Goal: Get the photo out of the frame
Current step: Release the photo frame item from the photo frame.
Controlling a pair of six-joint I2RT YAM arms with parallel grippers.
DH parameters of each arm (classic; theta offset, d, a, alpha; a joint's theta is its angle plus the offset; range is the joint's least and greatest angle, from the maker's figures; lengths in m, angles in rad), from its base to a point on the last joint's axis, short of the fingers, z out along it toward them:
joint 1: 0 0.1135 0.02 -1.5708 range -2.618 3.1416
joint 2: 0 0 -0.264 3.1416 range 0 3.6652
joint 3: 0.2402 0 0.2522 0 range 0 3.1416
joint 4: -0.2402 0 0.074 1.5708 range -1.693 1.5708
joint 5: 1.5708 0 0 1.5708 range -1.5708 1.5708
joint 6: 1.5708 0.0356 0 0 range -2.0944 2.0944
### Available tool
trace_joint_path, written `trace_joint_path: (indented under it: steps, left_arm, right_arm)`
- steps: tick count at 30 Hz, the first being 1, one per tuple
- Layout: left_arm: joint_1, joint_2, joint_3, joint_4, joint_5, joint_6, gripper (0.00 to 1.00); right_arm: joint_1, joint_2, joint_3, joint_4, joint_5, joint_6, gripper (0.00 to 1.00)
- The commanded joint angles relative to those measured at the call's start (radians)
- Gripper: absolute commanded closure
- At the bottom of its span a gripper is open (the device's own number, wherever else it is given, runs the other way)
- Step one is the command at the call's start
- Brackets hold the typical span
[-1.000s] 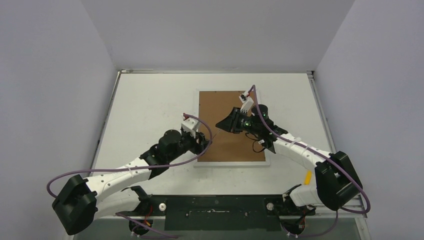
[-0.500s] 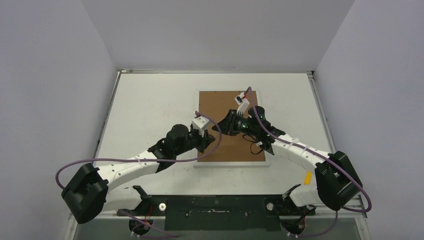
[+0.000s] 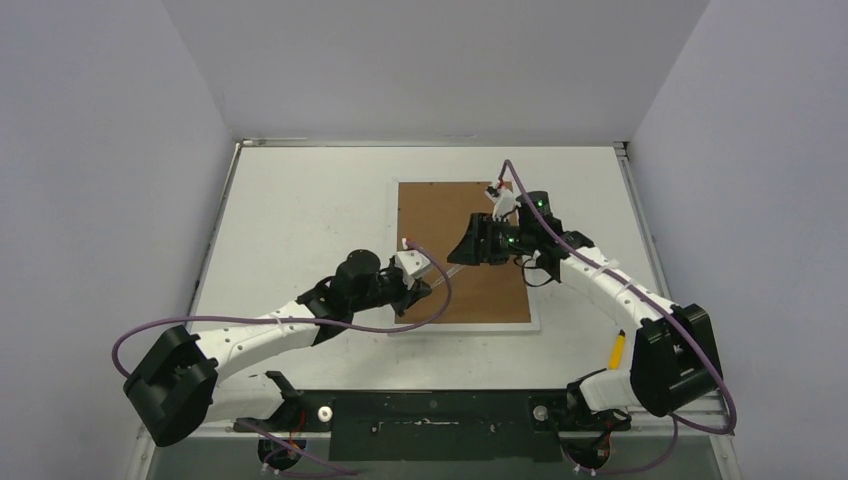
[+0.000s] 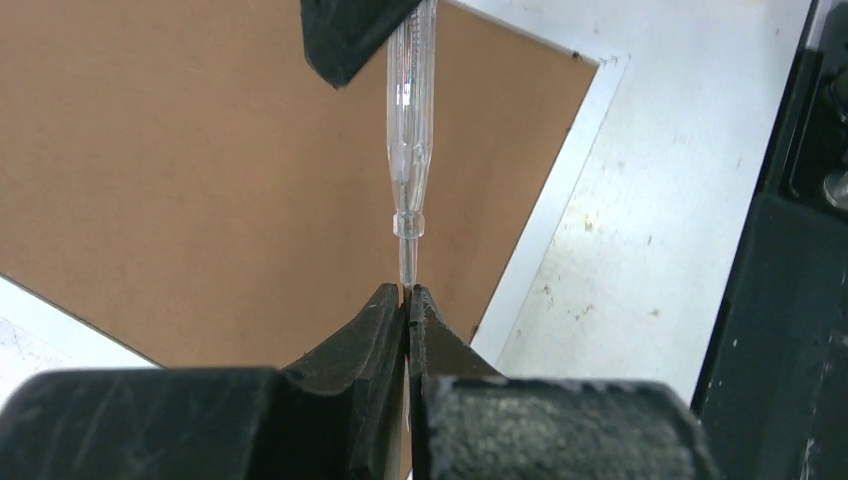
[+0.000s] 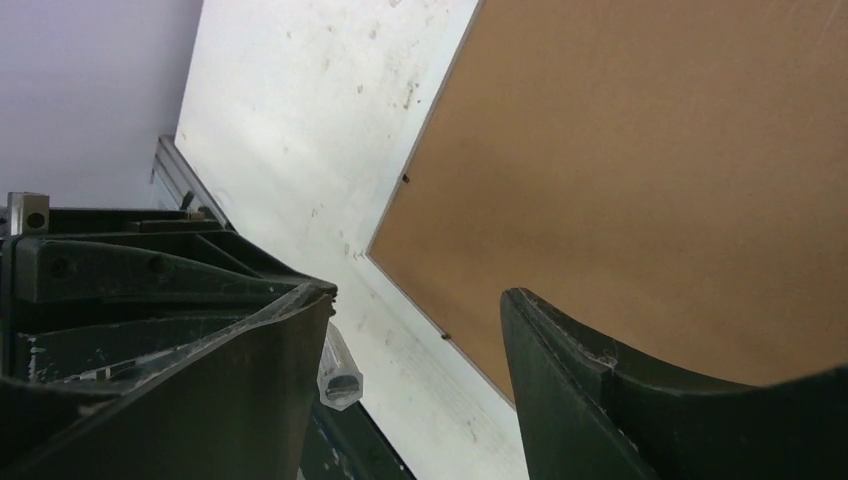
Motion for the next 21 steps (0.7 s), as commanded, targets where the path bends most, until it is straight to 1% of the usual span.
trace_joint_path:
  steps: [1,2,4,7,12,18,19,21]
  left_arm:
    - [-0.004,0.002,0.026,-0.055,0.071,0.098,1.00]
    - [-0.004,0.002,0.025,-0.062,0.083,0.102,1.00]
    - [-0.005,0.000,0.017,-0.068,0.153,0.136,1.00]
    - [-0.010,-0.003,-0.006,-0.026,0.158,0.127,1.00]
    - [-0.011,0.001,-0.025,0.010,0.184,0.131,1.00]
    - [-0.011,0.014,-0.025,0.012,0.178,0.140,1.00]
    - [-0.011,0.014,-0.025,0.014,0.185,0.143,1.00]
    - [-0.010,0.016,-0.024,0.014,0.193,0.146,1.00]
  right_arm:
    - [0.028,0.072,0.123,-0.269,-0.100,-0.167,0.36]
    - [0.042,0.079,0.117,-0.261,-0.123,-0.159,0.36]
    - [0.066,0.062,0.087,-0.212,-0.146,-0.127,0.34]
    - [0.080,0.046,0.064,-0.177,-0.172,-0.100,0.33]
    - [0.089,0.064,0.051,-0.182,-0.219,-0.101,0.43]
    - [0.100,0.057,0.010,-0.165,-0.230,-0.072,0.44]
    - [0.100,0.056,0.005,-0.162,-0.230,-0.069,0.45]
    - [0.103,0.056,-0.002,-0.157,-0.227,-0.069,0.50]
